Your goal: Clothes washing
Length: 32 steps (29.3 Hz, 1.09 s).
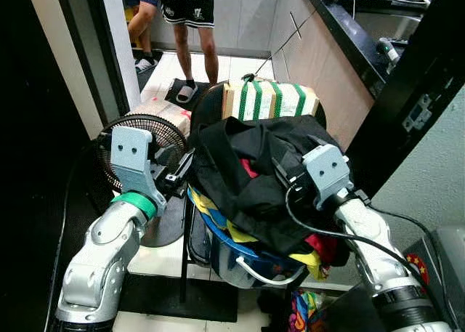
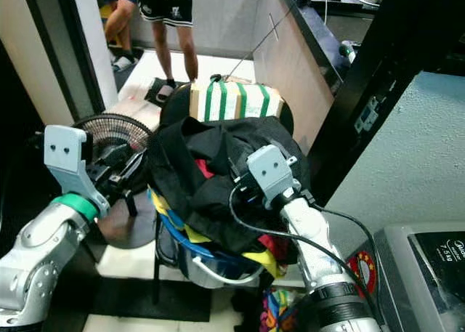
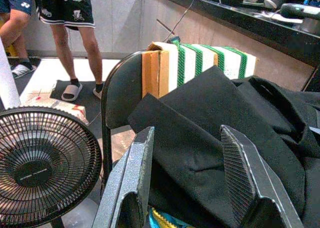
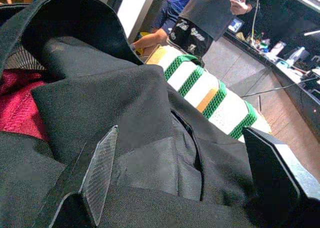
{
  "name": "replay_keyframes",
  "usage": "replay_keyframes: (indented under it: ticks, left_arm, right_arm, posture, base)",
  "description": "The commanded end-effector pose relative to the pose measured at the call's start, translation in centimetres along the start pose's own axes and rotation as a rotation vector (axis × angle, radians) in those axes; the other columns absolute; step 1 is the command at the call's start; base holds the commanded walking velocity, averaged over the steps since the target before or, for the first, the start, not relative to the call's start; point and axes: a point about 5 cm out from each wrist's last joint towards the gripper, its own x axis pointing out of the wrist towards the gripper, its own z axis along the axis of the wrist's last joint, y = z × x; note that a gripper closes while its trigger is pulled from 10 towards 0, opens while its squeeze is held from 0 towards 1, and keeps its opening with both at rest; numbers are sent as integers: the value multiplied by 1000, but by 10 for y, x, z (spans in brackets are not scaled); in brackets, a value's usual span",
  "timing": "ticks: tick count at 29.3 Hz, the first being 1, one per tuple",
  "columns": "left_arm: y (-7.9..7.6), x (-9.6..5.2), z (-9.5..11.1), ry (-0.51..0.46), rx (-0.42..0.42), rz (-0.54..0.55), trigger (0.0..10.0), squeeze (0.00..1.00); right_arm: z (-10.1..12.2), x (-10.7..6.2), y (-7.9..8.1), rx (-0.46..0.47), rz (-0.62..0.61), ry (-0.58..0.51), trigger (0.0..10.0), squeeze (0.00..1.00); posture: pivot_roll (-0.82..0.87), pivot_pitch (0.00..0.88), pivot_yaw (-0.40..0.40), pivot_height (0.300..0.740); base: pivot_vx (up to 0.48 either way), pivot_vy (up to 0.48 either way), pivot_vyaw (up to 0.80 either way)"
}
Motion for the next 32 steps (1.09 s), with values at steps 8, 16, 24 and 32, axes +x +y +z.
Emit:
replay_keyframes:
  ticks: [8,16,24,32]
  left_arm:
    - [-3,-2,-2,17,-5,-18,10000,0]
    - [-4,-2,-3,26,-8,-24,10000,0]
    - [-5,-2,-3,28,-8,-31,10000,0]
    - [-5,-2,-2,25,-7,-37,10000,0]
  right_arm:
    - [-12,-4,12,100,61,63,10000,0]
    - [-25,-15,52,206,412,265,10000,0]
    - [-32,-28,70,190,586,388,10000,0]
    - [-27,-31,75,213,638,417,6588,0]
  posture:
    - [118,31,15,740]
    - [116,37,16,740]
    - [115,36,14,740]
    - [115,36,14,740]
  base:
    - [0,0,0]
    - [0,0,0]
    - [0,0,0]
    - [0,0,0]
